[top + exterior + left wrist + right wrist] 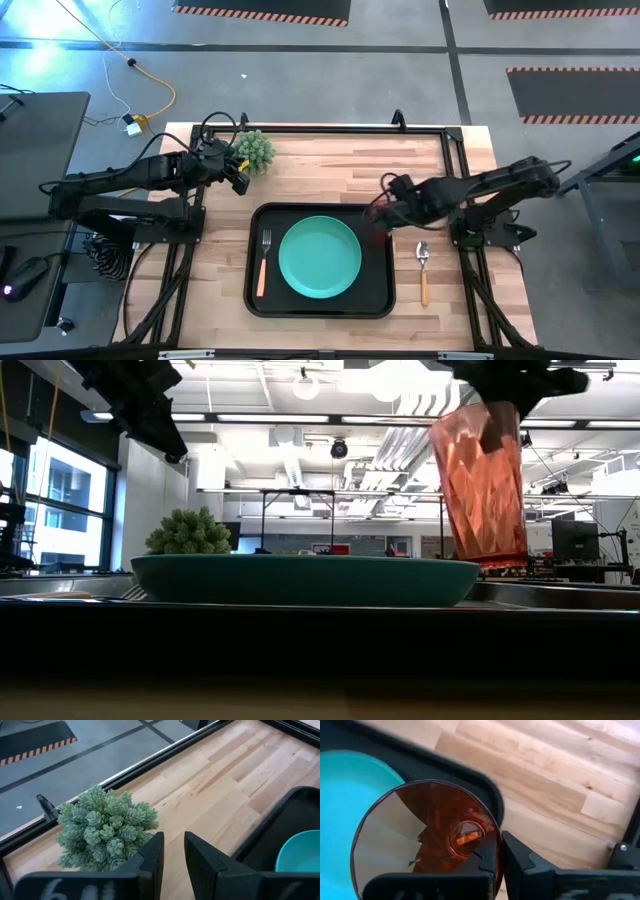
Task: Pick and place plate/cup/fork/spoon on tray
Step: Put the red cup on the black tray to the top right of the green plate
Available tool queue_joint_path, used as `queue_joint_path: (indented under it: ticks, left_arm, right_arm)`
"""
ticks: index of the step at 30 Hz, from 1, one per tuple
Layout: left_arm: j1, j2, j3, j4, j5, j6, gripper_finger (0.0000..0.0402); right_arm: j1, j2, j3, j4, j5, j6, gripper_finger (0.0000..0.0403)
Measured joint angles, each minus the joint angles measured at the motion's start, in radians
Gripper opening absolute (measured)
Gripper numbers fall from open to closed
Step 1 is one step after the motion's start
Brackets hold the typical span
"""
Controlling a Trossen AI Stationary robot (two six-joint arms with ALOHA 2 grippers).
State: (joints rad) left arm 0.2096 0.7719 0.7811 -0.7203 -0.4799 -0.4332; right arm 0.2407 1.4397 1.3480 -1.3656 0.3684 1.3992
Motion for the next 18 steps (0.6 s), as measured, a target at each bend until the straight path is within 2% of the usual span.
queue_joint_path:
  ticks: [4, 9, 18]
  left_arm:
    - [0.000, 0.000, 0.000, 0.007, 0.000, 0.000, 0.0067]
    - [0.000, 0.000, 0.000, 0.018, 0.000, 0.000, 0.0065]
    - [0.000, 0.000, 0.000, 0.021, -0.001, -0.002, 0.0065]
  right_arm:
    - [0.002, -0.109, -0.080, 0.026, 0.049, 0.041, 0.0000]
    - [-0.026, -0.204, -0.159, 0.055, 0.055, 0.030, 0.0000]
    - [-0.083, -0.191, -0.181, 0.208, 0.025, -0.155, 0.0000]
